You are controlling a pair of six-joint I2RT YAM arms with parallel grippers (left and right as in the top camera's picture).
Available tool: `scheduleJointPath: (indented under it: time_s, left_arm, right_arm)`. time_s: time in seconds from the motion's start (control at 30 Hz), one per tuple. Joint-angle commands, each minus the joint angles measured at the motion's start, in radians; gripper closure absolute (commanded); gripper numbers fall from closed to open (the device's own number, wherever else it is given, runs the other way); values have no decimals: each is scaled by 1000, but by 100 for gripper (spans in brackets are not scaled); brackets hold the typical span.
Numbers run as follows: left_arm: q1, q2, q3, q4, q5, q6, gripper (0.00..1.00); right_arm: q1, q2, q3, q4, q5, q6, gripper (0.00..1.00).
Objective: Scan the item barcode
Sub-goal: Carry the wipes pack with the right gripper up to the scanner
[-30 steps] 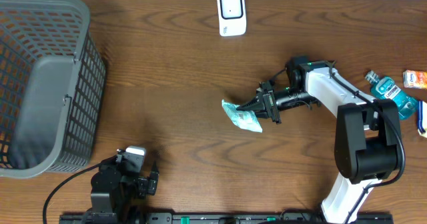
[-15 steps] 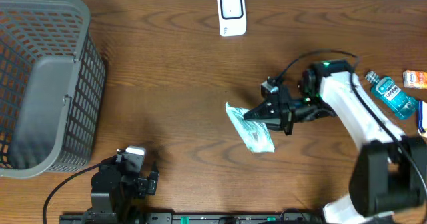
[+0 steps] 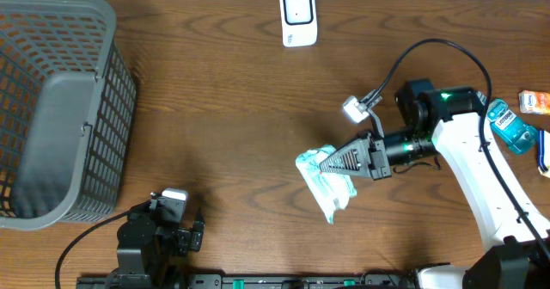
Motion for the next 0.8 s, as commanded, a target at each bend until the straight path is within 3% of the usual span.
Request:
scheduleJointPath:
  time_s: [0.0, 0.13, 0.23, 0.33, 0.6, 0.77]
  left_arm:
    - [3, -4, -14, -29, 2, -2, 2]
    - [3, -4, -14, -29, 2, -2, 2]
    - [3, -4, -14, -29, 2, -2, 2]
    - [3, -4, -14, -29, 2, -2, 2]
    - [3, -4, -14, -29, 2, -2, 2]
    - [3, -4, -14, -29, 2, -2, 2]
  right_arm:
    - [10, -7, 8, 145, 183, 103, 98]
    - [45, -7, 7, 430, 573, 721, 98]
    - [105, -8, 7, 488, 872, 1006, 99]
    - [168, -8, 7, 503, 947, 1050, 99]
    - [282, -8, 8, 537, 1061, 1349, 99]
    - [296, -48, 8, 531, 1202, 1382, 99]
